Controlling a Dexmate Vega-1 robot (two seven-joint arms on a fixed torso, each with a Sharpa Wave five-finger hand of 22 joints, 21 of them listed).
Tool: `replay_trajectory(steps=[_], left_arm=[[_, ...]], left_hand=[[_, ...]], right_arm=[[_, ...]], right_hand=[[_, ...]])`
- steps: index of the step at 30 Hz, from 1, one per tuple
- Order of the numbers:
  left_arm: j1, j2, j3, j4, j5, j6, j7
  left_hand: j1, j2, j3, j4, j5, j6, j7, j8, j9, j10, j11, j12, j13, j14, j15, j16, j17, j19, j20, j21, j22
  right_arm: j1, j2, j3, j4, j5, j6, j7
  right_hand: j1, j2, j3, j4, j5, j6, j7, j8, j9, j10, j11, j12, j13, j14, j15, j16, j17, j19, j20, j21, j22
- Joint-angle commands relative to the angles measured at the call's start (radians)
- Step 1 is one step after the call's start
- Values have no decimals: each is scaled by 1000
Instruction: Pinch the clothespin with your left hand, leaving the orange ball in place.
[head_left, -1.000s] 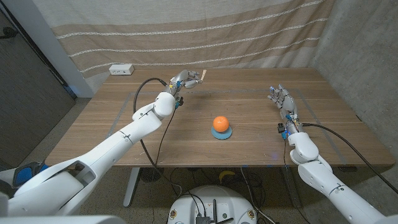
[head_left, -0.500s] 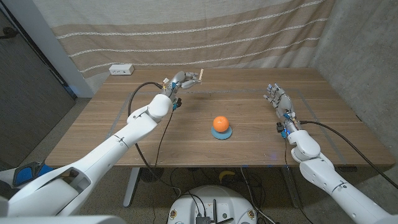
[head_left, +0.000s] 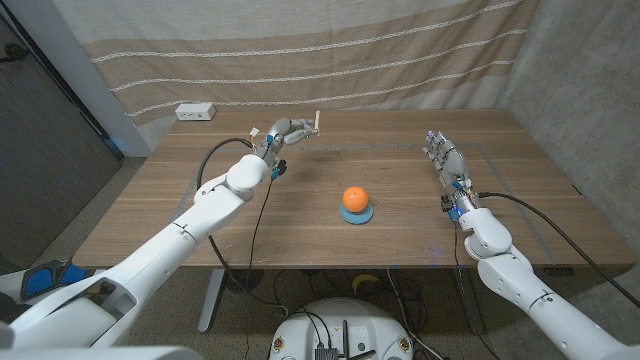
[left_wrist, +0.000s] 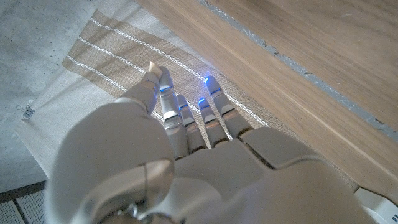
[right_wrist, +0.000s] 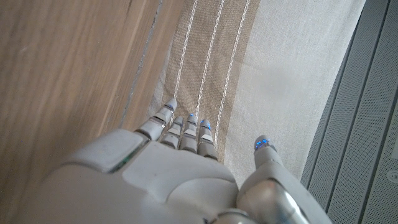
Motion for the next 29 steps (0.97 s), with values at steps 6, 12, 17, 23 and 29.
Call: replay_trajectory(steps=[6, 12, 17, 23, 29], left_arm=[[55, 37, -66, -21, -183, -26, -68], [60, 38, -80, -5, -244, -40, -97], [67, 33, -92, 12, -287, -62, -113], [70, 23, -104, 41, -348, -75, -138], [63, 16, -105, 68, -368, -85, -137]], left_hand=[[12, 21, 12, -4, 2, -9, 0, 144, 255, 10, -3, -4, 6, 0, -87, 4, 6, -9, 0, 10, 3], [12, 21, 12, -5, 2, -12, 2, 147, 261, 9, -2, -5, 6, -2, -85, 4, 7, -12, 0, 11, 3], [13, 21, 12, -5, 2, -14, 3, 149, 265, 7, 1, -5, 6, -2, -84, 4, 7, -13, 1, 12, 3], [13, 21, 12, -5, 2, -15, 3, 151, 270, 6, 4, -6, 6, -4, -83, 4, 7, -14, 2, 13, 3], [13, 22, 12, -5, 2, -19, 3, 153, 274, 6, 6, -6, 6, -5, -80, 4, 7, -17, 2, 14, 3]], right_arm=[[3, 39, -11, 15, -21, 59, -9], [-9, 48, -8, 2, -33, 61, -37], [-21, 49, 2, -17, -54, 61, -69], [-5, 55, 6, -5, -52, 63, -70], [14, 62, -1, 11, -58, 57, -69]], right_hand=[[2, -4, -5, -6, 3, 9, 11, 11, 2, -5, 3, 11, 1, 11, -33, 10, -7, 26, -14, 13, 2], [1, -3, -7, -6, 3, 16, 15, 14, 1, 2, 5, 15, 1, 21, -33, 15, -9, 36, -11, 15, 2], [0, -3, -7, -7, 3, 21, 16, 15, 1, 8, 3, 18, 0, 27, -38, 17, -11, 41, -10, 16, 2], [2, -3, -7, -8, 4, 25, 17, 16, 1, 14, 2, 20, 0, 33, -40, 19, -12, 46, -10, 17, 2], [1, -2, -8, -8, 4, 26, 19, 16, 2, 18, 2, 21, 0, 35, -37, 19, -13, 49, -11, 17, 2]])
